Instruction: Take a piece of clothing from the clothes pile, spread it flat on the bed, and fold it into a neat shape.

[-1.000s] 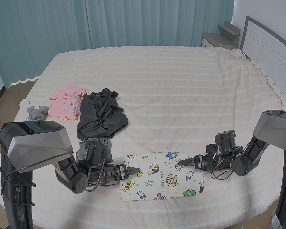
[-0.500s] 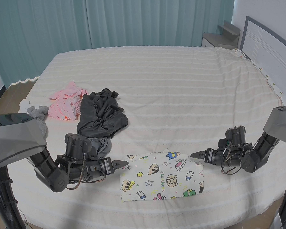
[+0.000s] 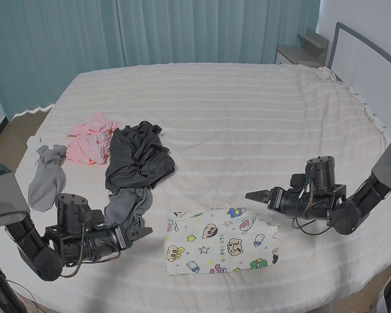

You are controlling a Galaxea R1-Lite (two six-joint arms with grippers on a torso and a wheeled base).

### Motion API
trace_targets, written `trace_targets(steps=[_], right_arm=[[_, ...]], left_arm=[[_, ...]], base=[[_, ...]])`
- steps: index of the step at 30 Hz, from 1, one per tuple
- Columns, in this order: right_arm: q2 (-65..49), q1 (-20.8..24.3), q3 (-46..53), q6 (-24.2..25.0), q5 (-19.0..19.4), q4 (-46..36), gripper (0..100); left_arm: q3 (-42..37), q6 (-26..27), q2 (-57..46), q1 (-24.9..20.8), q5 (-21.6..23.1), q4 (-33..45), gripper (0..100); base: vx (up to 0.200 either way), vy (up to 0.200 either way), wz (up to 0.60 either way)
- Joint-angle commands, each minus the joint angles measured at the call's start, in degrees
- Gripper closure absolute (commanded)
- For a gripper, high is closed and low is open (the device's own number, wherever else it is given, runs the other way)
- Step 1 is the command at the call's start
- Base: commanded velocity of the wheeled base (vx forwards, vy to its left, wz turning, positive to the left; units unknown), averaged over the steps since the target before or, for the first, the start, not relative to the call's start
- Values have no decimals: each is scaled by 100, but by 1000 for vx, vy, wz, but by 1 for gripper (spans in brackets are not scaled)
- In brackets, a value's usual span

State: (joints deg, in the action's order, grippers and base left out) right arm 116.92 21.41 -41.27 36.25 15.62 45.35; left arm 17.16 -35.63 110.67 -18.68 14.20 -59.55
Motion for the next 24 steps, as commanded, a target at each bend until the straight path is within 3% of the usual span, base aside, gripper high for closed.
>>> trace_targets(steps=[1, 7, 13, 19, 24], right_arm=[[1105, 496, -707, 461, 3, 44, 0], [1764, 522, -1288, 435, -15, -35, 0], [2124, 399, -1999, 347, -24, -756, 0], [2335, 206, -2527, 374, -111, -729, 0], [2353, 144, -2641, 426, -437, -422, 0]], left_arm=[[-785, -278, -529, 233, -5, -487, 0], [-1268, -304, -625, 268, -5, -927, 0], [-1611, -304, -581, 268, -32, -1436, 0], [-1620, -321, -590, 233, -137, -1445, 0], [-1637, -321, -608, 224, -190, -1445, 0]], base=[[0, 0, 0], [0, 0, 0], [0, 0, 0], [0, 0, 0], [0, 0, 0]])
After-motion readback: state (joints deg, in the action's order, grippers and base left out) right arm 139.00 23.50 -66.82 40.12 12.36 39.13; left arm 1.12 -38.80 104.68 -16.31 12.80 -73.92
